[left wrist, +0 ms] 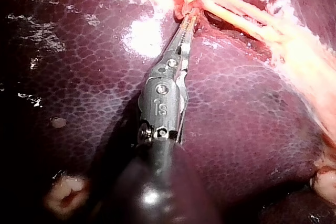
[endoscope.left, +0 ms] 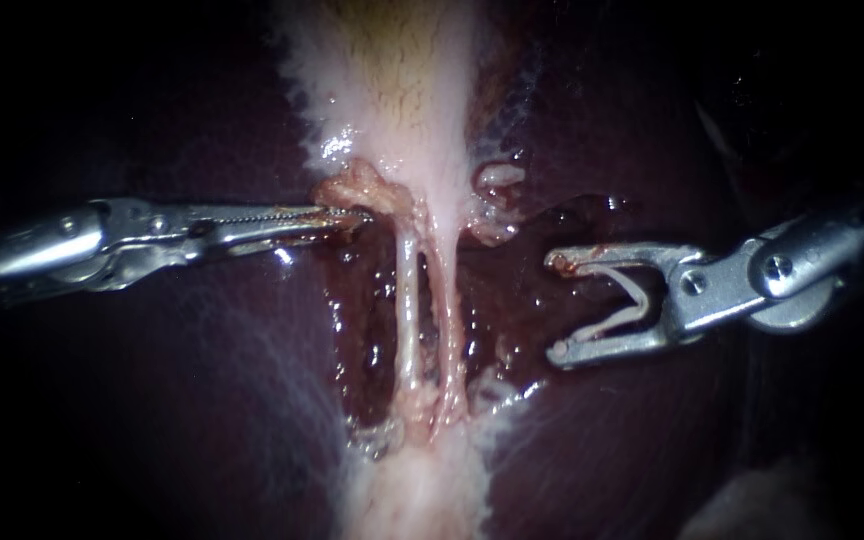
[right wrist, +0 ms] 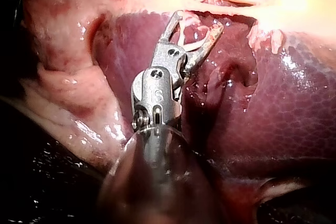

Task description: Grabbing gallbladder

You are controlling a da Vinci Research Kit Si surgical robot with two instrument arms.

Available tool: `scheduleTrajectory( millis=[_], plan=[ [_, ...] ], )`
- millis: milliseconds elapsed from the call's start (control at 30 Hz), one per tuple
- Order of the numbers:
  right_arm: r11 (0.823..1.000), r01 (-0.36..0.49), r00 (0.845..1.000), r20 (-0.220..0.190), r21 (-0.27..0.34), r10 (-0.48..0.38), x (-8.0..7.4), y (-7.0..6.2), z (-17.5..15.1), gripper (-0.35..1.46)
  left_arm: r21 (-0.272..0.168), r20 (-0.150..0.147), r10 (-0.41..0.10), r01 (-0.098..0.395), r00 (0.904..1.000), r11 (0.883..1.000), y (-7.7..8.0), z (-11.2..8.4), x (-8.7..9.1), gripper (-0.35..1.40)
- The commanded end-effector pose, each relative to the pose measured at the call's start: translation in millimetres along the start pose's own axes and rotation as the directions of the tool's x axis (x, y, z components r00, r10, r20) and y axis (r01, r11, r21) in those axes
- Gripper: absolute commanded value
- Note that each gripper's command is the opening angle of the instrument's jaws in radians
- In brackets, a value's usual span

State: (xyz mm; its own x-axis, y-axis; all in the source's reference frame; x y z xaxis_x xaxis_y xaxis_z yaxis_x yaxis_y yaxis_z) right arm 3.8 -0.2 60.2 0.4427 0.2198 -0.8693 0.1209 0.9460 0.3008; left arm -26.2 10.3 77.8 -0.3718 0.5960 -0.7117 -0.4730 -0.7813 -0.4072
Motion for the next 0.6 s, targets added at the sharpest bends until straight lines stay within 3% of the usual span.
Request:
scheduleTrajectory(
  millis=[33,433,600],
  plan=[
    [1.0,0.0,1.0,0.0,0.0,0.0,0.0,0.0,0.0,0.48,0.0,0.0,0.0,0.0,1.0,1.0,0.0,0.0,0.0,-0.05],
    [1.0,0.0,1.0,0.0,0.0,0.0,0.0,0.0,0.0,0.48,0.006,0.0,-0.002,0.002,1.0,1.0,0.6,-0.4,0.2,-0.05],
    [1.0,0.0,1.0,0.0,0.0,0.0,0.0,0.0,0.1,0.48,0.003,0.001,-0.004,0.004,1.0,1.0,1.6,-1.7,0.5,-0.13]
  ],
)
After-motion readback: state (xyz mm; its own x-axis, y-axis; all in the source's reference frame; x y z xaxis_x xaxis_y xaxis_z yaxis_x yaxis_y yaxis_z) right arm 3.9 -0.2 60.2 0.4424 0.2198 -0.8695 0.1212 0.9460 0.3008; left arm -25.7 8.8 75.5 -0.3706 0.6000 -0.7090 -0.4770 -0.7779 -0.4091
